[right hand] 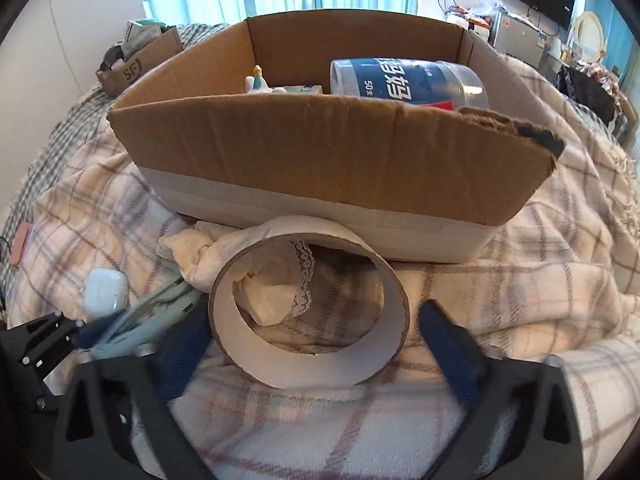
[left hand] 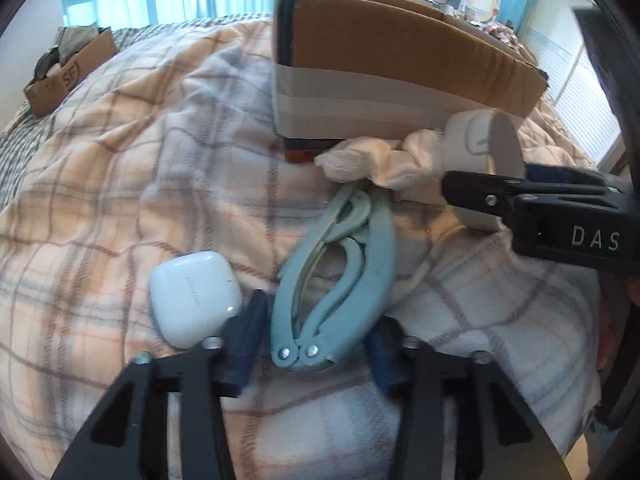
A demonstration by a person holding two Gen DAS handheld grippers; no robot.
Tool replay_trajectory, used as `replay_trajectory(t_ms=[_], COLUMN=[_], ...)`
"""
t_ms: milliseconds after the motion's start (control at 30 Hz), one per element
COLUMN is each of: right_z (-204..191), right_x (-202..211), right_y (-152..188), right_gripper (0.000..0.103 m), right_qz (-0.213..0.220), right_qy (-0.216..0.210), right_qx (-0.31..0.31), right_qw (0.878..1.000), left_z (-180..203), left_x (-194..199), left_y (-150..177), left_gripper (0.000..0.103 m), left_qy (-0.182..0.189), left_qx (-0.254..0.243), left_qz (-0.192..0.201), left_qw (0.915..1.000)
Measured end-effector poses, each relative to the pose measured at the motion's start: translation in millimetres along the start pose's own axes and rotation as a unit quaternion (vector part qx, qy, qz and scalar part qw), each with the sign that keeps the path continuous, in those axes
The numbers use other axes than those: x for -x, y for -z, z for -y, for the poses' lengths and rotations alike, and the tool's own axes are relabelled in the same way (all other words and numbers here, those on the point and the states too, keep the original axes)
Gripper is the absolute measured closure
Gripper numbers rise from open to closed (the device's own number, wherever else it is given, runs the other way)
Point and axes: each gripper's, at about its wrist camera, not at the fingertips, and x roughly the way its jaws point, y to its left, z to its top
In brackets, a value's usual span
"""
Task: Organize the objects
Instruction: 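Grasp the white tape roll with the right gripper while the left gripper holds the clip, then lower the clip and tape roll into the cardboard box, opening both grippers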
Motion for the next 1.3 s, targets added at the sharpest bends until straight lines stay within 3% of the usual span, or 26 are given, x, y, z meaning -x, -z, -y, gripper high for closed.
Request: replay_trajectory(t_ms=[300,533,800,1000,1133,1233,1300], right_z=[-10,2,0,-6,-16,-23,-27], right_x=[32,44,48,63,80,92,97], right_y=[16,16,16,16,14,14,14], right_gripper=[0.021,0.021,0.021,0.021,0.021,0.021,0.021], right_qz=[0.043,0.052,0.053,0.062,0.076,0.083,0.084], right_qy=[0.011,-0.016,-0.022,-0.024,-0.025,-0.025,-0.024], right_qx=[0.022,0.003,0.007,0.012,0.021,0.027,0.030], right_qw=[0.999,0.999,0.998,0.998,0.997,0.996,0.996], left_z=[-9,13,19,7,-2,-9,-13], left_x=[-3,-20,-14,3,15,23,29], left_y=[-6,-30,-19,-7,-14,-15,-14], left_gripper=[0.046,0.045,0.057,0.061,0.077,0.080,0.088], left_qy=[0.042,0.026,0.024,0.028,0.032,0.036,0.037], left_qx=[0.047,0.001,-0.039,-0.028,-0.016,-0.008,0.002], left_qz=[-0.019,-0.017,-0.008,-0.012,-0.007,0.000,0.005], left_qw=[0.9978,0.9995,0.9989,0.9991,0.9993,0.9993,0.9993])
